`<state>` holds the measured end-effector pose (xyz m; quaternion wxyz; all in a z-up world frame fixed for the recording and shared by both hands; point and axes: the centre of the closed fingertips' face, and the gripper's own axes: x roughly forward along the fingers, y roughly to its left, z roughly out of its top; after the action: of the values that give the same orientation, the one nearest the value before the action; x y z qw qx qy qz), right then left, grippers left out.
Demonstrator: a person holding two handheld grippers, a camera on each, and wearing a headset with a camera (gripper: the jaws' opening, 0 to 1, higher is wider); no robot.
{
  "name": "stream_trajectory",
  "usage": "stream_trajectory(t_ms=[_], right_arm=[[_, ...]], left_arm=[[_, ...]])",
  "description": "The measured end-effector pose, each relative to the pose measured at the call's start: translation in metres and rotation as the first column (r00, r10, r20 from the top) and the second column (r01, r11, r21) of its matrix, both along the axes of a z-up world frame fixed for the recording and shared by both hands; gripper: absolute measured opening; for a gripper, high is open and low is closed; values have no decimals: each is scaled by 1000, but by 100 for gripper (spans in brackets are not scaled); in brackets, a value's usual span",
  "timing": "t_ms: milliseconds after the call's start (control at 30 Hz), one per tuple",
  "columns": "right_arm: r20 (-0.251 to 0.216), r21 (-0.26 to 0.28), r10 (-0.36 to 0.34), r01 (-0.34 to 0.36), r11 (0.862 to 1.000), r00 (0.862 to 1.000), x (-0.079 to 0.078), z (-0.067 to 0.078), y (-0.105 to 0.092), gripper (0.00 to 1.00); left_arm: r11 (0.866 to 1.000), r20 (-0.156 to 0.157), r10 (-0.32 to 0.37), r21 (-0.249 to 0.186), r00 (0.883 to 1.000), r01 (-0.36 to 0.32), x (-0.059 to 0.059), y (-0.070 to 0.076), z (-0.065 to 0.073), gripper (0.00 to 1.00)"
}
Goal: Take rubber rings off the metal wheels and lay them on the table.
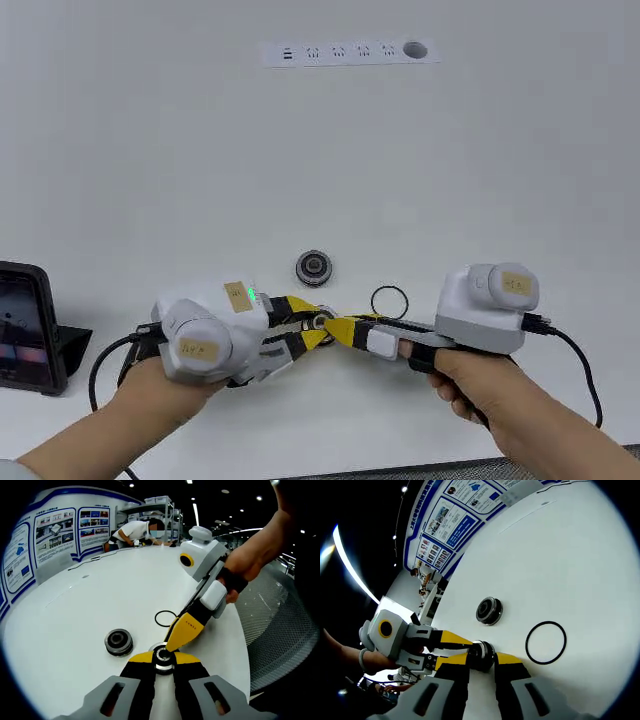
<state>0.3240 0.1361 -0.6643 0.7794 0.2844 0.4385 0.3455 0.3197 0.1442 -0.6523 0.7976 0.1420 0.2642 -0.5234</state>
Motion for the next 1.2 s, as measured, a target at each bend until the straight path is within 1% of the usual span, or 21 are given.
stream_trajectory(t_ms=[67, 133, 233, 300, 567, 700, 800, 1000, 1200], right_arm=[[-3, 6, -3, 3, 1000, 1000, 1, 1, 1, 21], [-18, 14, -5, 5, 1000, 1000, 0, 0, 1, 21], [-19, 13, 5, -4, 1000, 1000, -1, 1, 0, 21], [-30, 25, 13, -13, 1000, 999, -4, 3, 1, 19], [-29, 33, 2, -1, 999, 1000, -5, 4, -1, 18], [-30, 33, -4, 5, 999, 1000, -5, 5, -4, 15], [-27, 40, -13, 14, 999, 1000, -3, 6, -6, 11], [-23, 16, -16, 17, 1000, 1000, -3, 3, -8, 4], [-21, 21, -23, 23, 1000, 1000, -2, 4, -9, 2]], left_arm=[[1000, 0, 2, -1, 1000, -2, 0, 0, 0, 13], [1000, 1, 3, -2, 1000, -3, 0, 0, 1, 13], [1000, 1, 3, -3, 1000, -3, 0, 0, 1, 13], [1000, 0, 5, -4, 1000, -5, 0, 0, 0, 13], [1000, -1, 8, -5, 1000, -8, 0, 0, 0, 13], [1000, -1, 9, -6, 1000, -9, 0, 0, 0, 13], [1000, -2, 10, -6, 1000, -10, 0, 0, 0, 13], [1000, -3, 10, -6, 1000, -10, 0, 0, 0, 13], [1000, -4, 12, -9, 1000, -12, 0, 0, 0, 13]])
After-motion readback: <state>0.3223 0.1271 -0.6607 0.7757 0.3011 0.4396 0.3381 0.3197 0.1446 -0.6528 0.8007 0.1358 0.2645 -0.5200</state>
